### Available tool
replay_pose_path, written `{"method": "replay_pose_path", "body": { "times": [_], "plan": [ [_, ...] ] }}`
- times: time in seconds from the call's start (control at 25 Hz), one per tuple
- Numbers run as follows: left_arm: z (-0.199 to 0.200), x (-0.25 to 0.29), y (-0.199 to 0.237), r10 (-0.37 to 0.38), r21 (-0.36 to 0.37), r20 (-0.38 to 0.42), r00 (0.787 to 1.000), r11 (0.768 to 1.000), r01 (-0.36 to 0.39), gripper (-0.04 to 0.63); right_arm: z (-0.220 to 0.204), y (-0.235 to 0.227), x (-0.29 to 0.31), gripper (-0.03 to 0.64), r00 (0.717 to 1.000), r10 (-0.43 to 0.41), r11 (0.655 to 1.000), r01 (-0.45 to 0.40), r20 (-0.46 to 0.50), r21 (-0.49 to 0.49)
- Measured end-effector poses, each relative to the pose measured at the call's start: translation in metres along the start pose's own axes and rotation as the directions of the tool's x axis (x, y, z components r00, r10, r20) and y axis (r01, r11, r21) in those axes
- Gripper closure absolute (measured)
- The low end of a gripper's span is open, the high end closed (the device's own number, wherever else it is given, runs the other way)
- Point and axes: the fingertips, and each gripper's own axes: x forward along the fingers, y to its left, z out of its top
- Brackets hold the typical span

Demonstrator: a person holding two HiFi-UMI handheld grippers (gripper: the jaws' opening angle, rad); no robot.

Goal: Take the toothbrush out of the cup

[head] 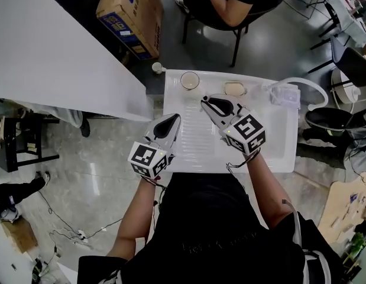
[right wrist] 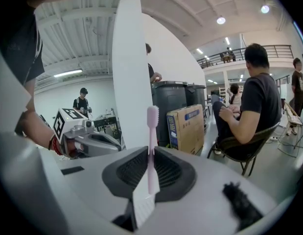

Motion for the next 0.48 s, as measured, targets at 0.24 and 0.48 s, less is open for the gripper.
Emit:
{"method": "replay_pose_path", "body": {
  "times": [0.24,0.48],
  "plan": [
    [0.007,-0.003,0.000,0.026,-0.005,0.044,0.999,1.000,-0.025,0.586,-0.011,0.013,-0.005,0.571,1.000,0.002,1.000,-0.002,-0.027,0.002],
    [0.006,0.000,0.001,0.017,-0.001,0.043,0.999,1.000,-0.017,0.586,-0.018,0.020,-0.016,0.571,0.999,-0.017,1.000,0.018,-0.033,0.010]
  ]
}}
